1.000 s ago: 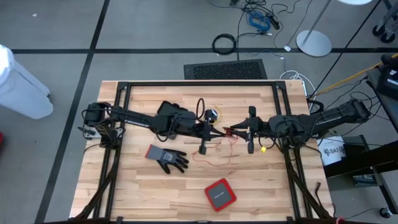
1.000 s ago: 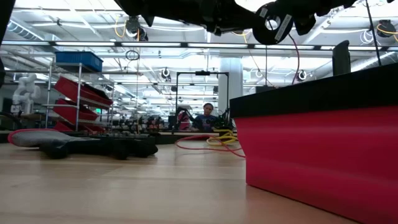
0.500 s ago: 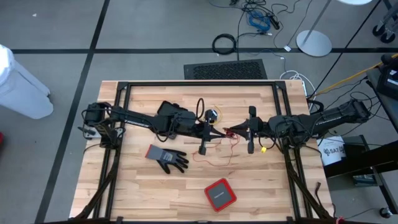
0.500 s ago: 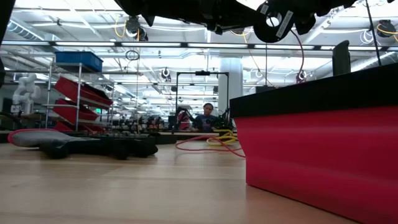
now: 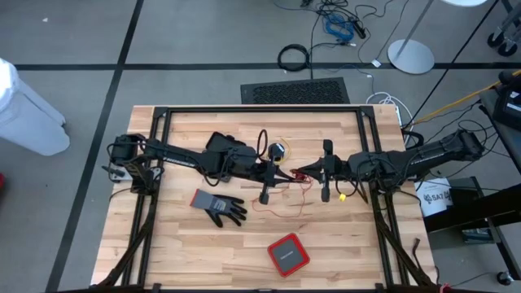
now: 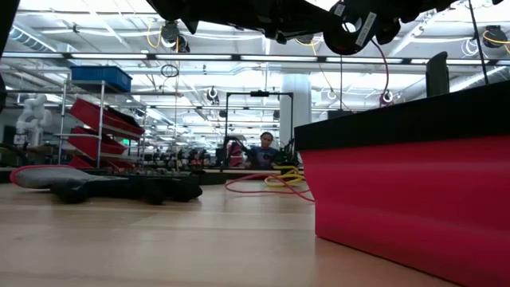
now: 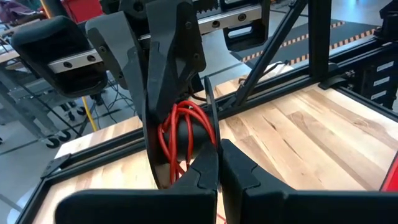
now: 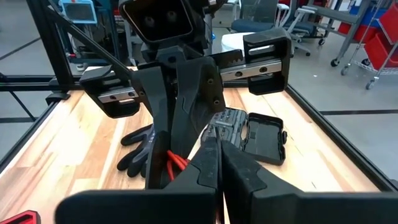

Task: Coil cords
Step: Coil the red wire onto the spool

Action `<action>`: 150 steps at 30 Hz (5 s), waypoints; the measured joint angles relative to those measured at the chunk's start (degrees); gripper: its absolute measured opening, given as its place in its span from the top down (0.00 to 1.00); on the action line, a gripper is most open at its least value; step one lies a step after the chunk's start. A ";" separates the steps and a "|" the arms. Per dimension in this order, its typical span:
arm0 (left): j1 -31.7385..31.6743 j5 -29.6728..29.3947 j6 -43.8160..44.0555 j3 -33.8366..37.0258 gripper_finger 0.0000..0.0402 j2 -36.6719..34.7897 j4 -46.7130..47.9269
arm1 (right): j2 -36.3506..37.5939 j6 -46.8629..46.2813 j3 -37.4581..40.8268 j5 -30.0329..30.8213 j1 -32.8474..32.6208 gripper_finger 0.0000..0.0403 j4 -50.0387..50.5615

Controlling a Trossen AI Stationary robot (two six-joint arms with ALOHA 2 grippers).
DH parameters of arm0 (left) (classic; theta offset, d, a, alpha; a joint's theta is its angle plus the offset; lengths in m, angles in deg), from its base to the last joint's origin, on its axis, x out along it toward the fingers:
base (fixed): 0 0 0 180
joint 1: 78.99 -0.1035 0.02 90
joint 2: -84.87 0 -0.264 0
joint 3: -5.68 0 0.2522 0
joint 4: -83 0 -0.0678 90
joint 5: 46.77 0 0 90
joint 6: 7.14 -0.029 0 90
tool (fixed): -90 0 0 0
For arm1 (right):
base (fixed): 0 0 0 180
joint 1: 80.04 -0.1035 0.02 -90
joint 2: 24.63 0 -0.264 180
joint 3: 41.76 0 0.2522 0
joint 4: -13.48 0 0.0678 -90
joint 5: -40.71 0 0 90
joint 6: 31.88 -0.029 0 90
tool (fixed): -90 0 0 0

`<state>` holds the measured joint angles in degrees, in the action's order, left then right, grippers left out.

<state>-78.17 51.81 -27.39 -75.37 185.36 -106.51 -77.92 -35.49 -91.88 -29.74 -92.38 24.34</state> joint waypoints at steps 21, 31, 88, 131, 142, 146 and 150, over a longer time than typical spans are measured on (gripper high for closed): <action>-0.14 -10.57 0.11 -0.20 0.54 -2.84 -0.80 | 3.69 3.77 0.17 6.12 -0.02 1.00 -1.19; -2.26 -12.01 11.00 0.18 0.35 -6.73 1.45 | 11.16 8.40 0.17 10.83 -0.04 1.00 -1.56; -0.19 -7.63 23.88 -7.17 0.99 19.61 -0.90 | 10.59 11.68 0.09 10.91 -0.04 1.00 -2.74; 17.77 -23.23 35.13 -6.28 0.95 2.75 73.79 | 13.43 23.82 0.11 19.74 -0.02 1.00 -20.11; 21.51 -21.87 36.49 -5.55 0.57 2.37 73.09 | 13.43 24.27 0.11 19.46 -0.02 1.00 -20.31; 21.31 -32.98 35.32 -5.62 0.46 -0.32 69.75 | 13.43 24.03 0.11 18.08 -0.04 1.00 -20.26; 20.48 -44.07 24.81 -5.66 0.44 -3.68 53.30 | 13.43 23.30 0.11 16.28 -0.04 1.00 -20.97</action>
<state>-57.69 7.74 -2.59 -81.03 181.68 -53.21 -64.49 -12.18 -91.77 -13.46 -92.42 3.37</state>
